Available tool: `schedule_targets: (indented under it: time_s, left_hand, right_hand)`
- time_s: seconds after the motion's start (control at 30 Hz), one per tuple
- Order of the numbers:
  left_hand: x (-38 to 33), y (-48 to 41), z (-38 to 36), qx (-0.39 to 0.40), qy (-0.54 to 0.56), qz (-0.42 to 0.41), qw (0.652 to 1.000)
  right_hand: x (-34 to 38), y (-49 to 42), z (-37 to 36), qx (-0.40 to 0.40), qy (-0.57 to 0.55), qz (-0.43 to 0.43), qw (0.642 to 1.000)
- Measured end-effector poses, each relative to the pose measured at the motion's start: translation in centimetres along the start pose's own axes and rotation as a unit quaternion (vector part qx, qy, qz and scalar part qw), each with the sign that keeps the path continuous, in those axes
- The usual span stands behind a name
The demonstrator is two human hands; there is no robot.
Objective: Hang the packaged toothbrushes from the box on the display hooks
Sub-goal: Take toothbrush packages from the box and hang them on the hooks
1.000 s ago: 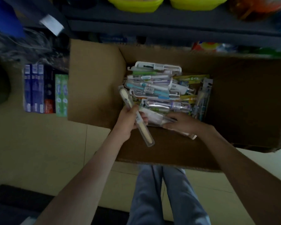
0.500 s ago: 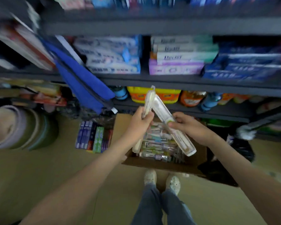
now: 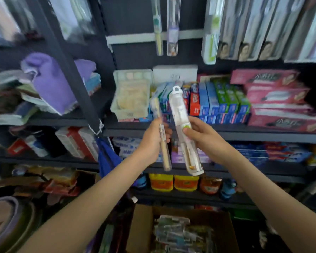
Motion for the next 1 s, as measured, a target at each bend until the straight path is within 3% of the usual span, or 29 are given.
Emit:
schedule_targets:
  time_s: [0.1, 0.2, 0.47, 0.67, 0.83, 1.0]
  left_hand:
    - [-4.7, -0.7, 0.9, 0.031, -0.041, -0.044, 0.998]
    - [-9.0, -1.2, 0.8, 0.11, -0.12, -0.084, 0.983]
    - [-16.9, -2.1, 0.2, 0.227, -0.102, -0.158, 0.955]
    - [-20.5, -3.5, -0.4, 0.233, -0.062, -0.177, 0.954]
    - [-22.3, -4.8, -1.2, 0.22, -0.041, -0.187, 0.957]
    - [-23.7, -5.2, -3.3, 0.217, -0.068, -0.216, 0.95]
  right_hand:
    - [4.2, -1.9, -1.0, -0.036, 0.028, 0.038, 0.998]
    - [8.2, -3.6, -2.1, -0.071, 0.051, 0.092, 0.992]
    - [14.8, -7.1, -3.1, -0.132, 0.108, 0.161, 0.972]
    - [19.4, -5.4, 0.3, -0.268, 0.256, 0.154, 0.916]
    - [22.3, -2.6, 6.1, -0.37, 0.274, 0.116, 0.88]
    - [24.9, -1.7, 9.8, -0.391, 0.285, 0.117, 0.867]
Point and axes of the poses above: each hand's wrist, its own y-axis away from the middle knuckle, its own z-axis out of the back of the hand, x = y × z, the point moved 10 cm from there along -y, towards the middle knuckle, and after that the axes turned 13 degrees about x, right-handed, at the moved point
